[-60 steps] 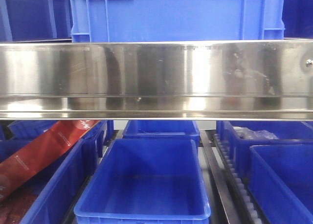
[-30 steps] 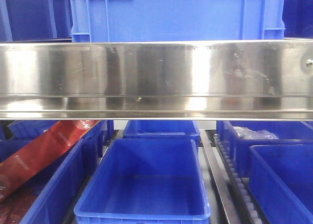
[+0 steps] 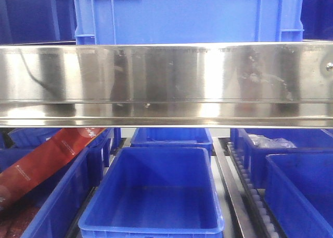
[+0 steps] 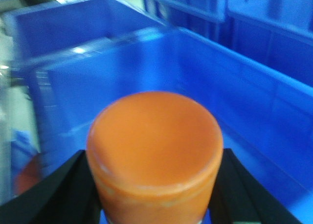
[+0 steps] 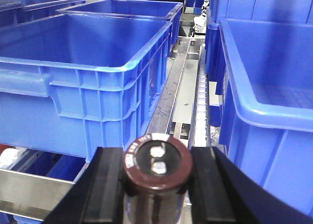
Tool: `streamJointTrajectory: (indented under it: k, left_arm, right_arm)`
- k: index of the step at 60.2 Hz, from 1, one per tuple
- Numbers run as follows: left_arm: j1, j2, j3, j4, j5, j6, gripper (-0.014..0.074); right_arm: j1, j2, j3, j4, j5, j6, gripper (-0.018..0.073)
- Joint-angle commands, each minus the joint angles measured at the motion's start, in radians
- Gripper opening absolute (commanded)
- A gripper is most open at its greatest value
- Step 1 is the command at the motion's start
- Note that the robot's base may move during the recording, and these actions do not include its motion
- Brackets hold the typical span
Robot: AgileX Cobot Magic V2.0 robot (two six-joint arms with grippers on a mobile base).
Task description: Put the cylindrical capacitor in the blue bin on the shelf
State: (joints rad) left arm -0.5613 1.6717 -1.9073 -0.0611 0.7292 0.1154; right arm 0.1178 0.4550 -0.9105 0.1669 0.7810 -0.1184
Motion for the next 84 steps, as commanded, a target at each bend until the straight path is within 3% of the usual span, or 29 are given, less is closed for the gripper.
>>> streamJointTrajectory:
  k: [1,12,17,21,33,38,42,55,62,64,68,75,84]
  left_arm:
    - [-0.015,0.065,-0.037,-0.008,-0.046,0.005,-0.0111]
    - [-0.019,0.164,-0.048,-0.024,-0.093,0.005,-0.0106]
    - [-0.019,0.182,-0.048,-0.035,-0.089,0.005,-0.0044]
    - [-0.019,0.192,-0.048,-0.047,-0.089,0.005,0.005]
    - [-0.019,0.195,-0.056,-0.052,-0.082,0.005,0.0465]
    - [-0.019,0.185,-0.073,-0.052,-0.051,0.005,0.0574]
    - [-0.019,0.174,-0.082,-0.052,-0.033,0.005,0.0596]
    - [-0.019,0.097,-0.099,-0.05,0.073,0.005,0.0519]
    - [-0.019,0.031,-0.099,-0.038,0.198,0.005,0.0309]
    - [-0.019,0.003,-0.099,-0.028,0.248,0.005,0.0205]
    - [-0.019,-0.032,-0.099,-0.021,0.322,0.005,0.0077]
    - [-0.019,-0.116,-0.044,-0.013,0.371,0.005,-0.011]
    - [-0.019,-0.289,0.155,0.036,0.305,-0.041,-0.0111]
  right_arm:
    - [0.0,0.0,-0.007,0.003,-0.03,-0.003,-0.0162]
    - [0.0,0.0,-0.007,0.003,-0.03,-0.003,-0.0162]
    - [0.0,0.0,-0.007,0.004,-0.03,-0.003,-0.0162]
    - [0.0,0.0,-0.007,0.004,-0.03,-0.003,-0.0162]
    - [0.0,0.0,-0.007,0.004,-0.03,-0.003,-0.0162]
    - [0.0,0.0,-0.007,0.004,-0.026,-0.003,-0.0162]
    - [0.0,0.0,-0.007,0.004,-0.026,-0.003,-0.0162]
    - [0.0,0.0,-0.007,0.004,-0.026,-0.003,-0.0162]
    - [0.0,0.0,-0.007,0.004,-0.026,-0.003,-0.0162]
    - [0.0,0.0,-0.007,0.004,-0.024,-0.003,-0.0162]
    - [0.0,0.0,-0.007,0.004,-0.022,-0.003,-0.0162]
    - [0.0,0.002,-0.007,0.004,-0.024,-0.003,-0.0162]
    - [0.0,0.021,-0.007,0.004,-0.026,-0.003,-0.0162]
